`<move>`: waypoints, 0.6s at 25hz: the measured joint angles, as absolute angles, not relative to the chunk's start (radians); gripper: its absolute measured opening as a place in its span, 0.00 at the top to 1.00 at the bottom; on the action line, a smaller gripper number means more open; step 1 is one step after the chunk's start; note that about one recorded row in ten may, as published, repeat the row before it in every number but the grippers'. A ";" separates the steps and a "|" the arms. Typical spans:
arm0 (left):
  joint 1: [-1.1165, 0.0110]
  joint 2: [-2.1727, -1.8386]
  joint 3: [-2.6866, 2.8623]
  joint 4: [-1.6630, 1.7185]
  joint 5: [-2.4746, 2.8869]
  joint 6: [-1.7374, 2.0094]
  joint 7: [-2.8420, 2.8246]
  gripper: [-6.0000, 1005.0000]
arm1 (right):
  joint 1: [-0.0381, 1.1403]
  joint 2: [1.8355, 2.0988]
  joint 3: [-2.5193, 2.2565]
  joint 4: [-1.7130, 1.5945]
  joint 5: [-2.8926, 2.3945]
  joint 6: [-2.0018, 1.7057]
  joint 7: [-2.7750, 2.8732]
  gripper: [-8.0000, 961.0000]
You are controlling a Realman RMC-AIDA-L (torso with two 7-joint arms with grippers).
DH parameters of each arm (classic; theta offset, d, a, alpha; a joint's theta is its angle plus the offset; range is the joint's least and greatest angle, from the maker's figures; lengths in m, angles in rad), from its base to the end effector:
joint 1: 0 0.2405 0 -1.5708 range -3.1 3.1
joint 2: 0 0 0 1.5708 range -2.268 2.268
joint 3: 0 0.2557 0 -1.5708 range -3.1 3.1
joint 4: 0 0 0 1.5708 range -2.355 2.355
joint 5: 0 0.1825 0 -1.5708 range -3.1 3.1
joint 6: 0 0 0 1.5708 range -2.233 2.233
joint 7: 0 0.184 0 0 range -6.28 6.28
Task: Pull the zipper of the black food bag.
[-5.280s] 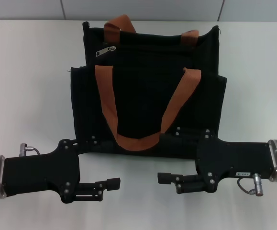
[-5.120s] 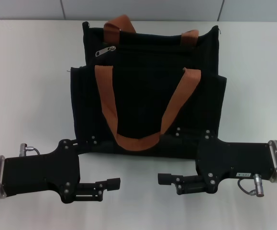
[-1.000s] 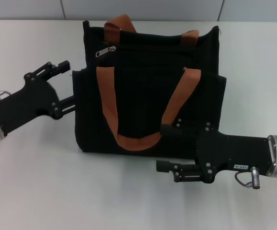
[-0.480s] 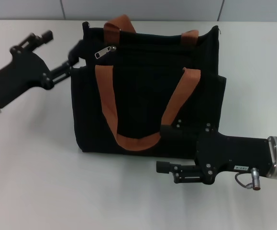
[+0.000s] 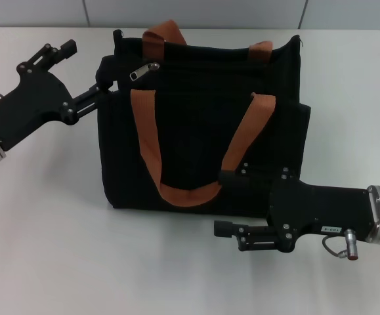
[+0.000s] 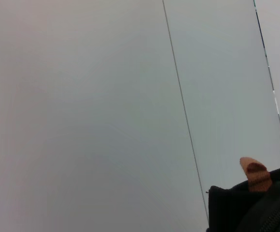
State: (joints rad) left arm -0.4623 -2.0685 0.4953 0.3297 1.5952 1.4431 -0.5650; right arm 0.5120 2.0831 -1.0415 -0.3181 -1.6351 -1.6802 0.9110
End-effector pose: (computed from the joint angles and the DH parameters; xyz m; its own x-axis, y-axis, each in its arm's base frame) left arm -0.2571 0.3406 -0.0032 0.7926 -0.1528 0.5903 0.3675 -0.6527 -0.6625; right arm 0.1936 0.2538 -0.0821 0.7348 -0.1347 -0.6648 -0.1754 -0.9845 0.0057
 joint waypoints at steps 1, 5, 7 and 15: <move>-0.462 -2.069 0.497 0.327 1.595 1.443 -0.564 0.20 | 0.514 2.083 -1.042 -0.319 -1.635 -1.683 0.911 0.17; -0.462 -2.069 0.512 0.310 1.597 1.442 -0.536 0.20 | 0.530 2.084 -1.050 -0.319 -1.635 -1.688 0.909 0.17; -0.463 -2.069 0.544 0.305 1.598 1.439 -0.514 0.20 | 0.541 2.084 -1.050 -0.319 -1.635 -1.686 0.906 0.17; -0.469 -2.069 0.592 0.306 1.597 1.423 -0.511 0.20 | 0.559 2.083 -1.046 -0.323 -1.635 -1.687 0.905 0.18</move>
